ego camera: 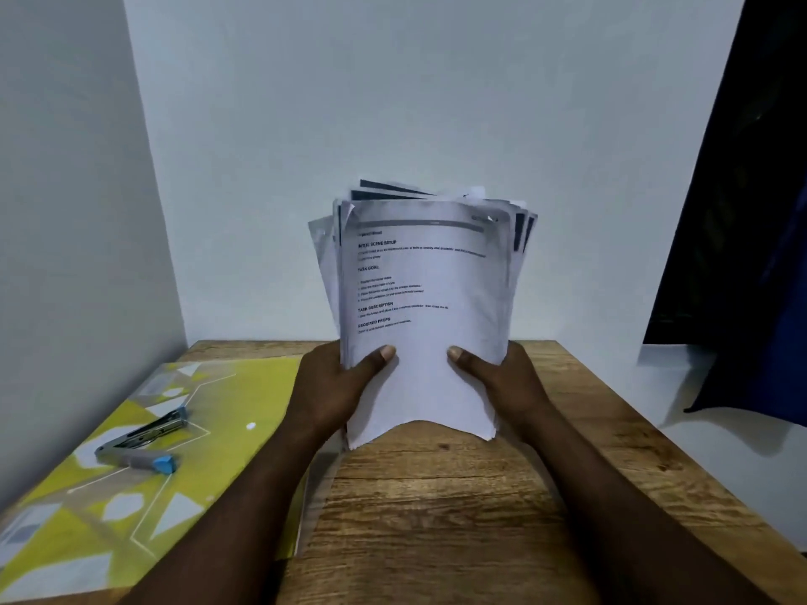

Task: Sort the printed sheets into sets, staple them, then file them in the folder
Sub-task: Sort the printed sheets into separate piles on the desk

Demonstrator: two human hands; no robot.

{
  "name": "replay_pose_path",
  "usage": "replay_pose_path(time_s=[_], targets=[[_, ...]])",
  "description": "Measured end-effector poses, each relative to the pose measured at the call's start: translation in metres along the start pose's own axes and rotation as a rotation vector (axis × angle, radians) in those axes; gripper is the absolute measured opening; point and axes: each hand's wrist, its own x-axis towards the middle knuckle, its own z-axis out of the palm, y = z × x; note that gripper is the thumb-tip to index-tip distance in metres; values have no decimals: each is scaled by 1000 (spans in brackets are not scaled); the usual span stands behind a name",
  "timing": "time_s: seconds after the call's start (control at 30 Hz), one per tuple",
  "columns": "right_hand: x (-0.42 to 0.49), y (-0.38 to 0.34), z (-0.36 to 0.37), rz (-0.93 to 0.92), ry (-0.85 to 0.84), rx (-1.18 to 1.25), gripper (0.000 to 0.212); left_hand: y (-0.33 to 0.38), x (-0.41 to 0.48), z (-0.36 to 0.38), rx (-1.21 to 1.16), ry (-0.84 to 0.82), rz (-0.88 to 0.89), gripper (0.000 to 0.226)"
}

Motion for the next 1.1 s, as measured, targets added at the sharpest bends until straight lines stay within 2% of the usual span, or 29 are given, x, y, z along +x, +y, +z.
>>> replay_pose_path(time_s=[0.1,0.2,0.3,0.4,0.57,0.7,0.83,0.93,1.03,1.1], targets=[[1,0,3,-48,78,-43,34,4,-3,6,29,98,44,17],[0,-8,0,-118,80,8,49,13,-2,4,-18,183,151,17],[2,-12,-6,-101,1,109,64,18,-2,2,-90,114,137,37],[2,-13,-11,-76,-57,158,55,16,2,-3,-234,-30,58,55],[-3,-15,-9,-106,-42,81,44,22,-5,3,-329,3,-2,34],[0,-12,-8,-108,39,64,63,27,-5,6,-350,31,-18,22],[0,-11,-13,-98,-43,121,59,31,-5,2,-439,-22,-41,29],[-2,-9,-10,-49,-115,119,55,25,-6,2,-386,-94,-103,42],[-1,-8,-6,-36,-50,109,66,24,-8,3,-328,-71,-141,39],[-1,-11,-3,-43,-2,136,81,27,-9,4,-326,-22,-112,34]])
